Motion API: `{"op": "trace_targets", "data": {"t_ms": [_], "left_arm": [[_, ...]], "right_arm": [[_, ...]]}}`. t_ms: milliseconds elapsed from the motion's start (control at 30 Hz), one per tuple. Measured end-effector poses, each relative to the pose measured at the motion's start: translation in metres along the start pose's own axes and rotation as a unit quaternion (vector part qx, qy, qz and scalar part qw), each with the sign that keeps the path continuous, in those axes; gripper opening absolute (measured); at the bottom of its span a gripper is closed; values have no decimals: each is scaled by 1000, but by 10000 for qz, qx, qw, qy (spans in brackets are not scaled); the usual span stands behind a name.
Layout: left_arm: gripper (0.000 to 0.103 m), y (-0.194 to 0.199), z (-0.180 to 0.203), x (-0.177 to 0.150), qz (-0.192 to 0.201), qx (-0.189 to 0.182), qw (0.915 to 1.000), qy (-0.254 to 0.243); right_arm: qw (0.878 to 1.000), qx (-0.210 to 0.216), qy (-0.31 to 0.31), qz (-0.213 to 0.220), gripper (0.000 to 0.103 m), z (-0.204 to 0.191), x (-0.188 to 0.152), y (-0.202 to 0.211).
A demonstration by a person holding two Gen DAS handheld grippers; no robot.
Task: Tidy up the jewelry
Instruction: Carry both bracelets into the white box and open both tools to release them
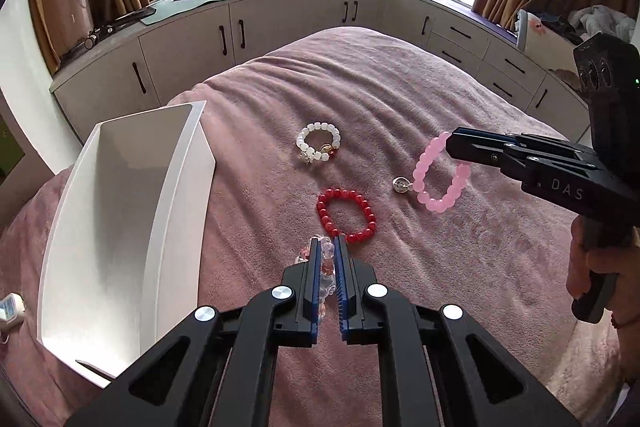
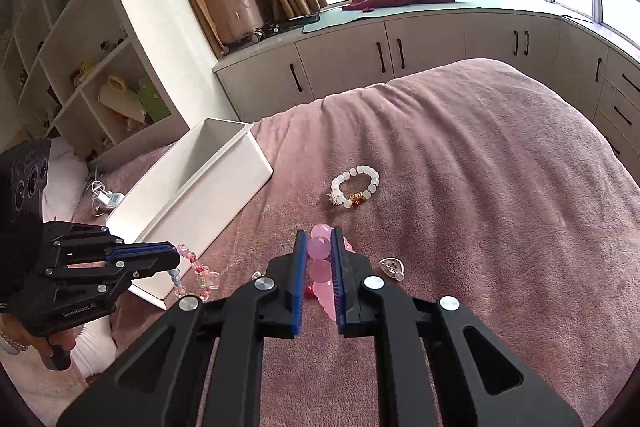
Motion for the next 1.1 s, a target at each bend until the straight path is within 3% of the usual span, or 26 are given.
{"op": "trace_targets", "data": {"t_ms": [100,200,400,500,633,767,1100], "left_arm": [[12,27,-4,24,425,74,9991,20],[12,45,-18,39,583,136,9982,43],[12,54,-79,40,306,595,9978,14],[12,58,-119,33,408,690,9967,155],[12,58,-167,15,555,837,9939,454],[12,37,-201,-2,452,837,9926,754],[12,-17,-232,-25,52,774,9910,1093]], "right_arm": [[9998,137,123,32,12,-16,18,12],[9992,282,271,-35,12,-40,40,15],[9971,386,618,-201,12,-105,87,2],[9957,437,763,-307,12,-138,109,-14],[9941,461,807,-562,12,-168,133,-50],[9934,443,651,-831,12,-186,147,-96],[9906,52,128,-1364,12,-177,139,-206]]}}
Point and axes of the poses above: each gripper's, at about its wrist camera, not at the fingertips, and y roughly against the way its jaws point, z to its right, x to its top, the point moved 8 cm from there along -y, roughly the way its jaws point, and after that the axes turned 15 degrees about -z, right-handed, at the moved point
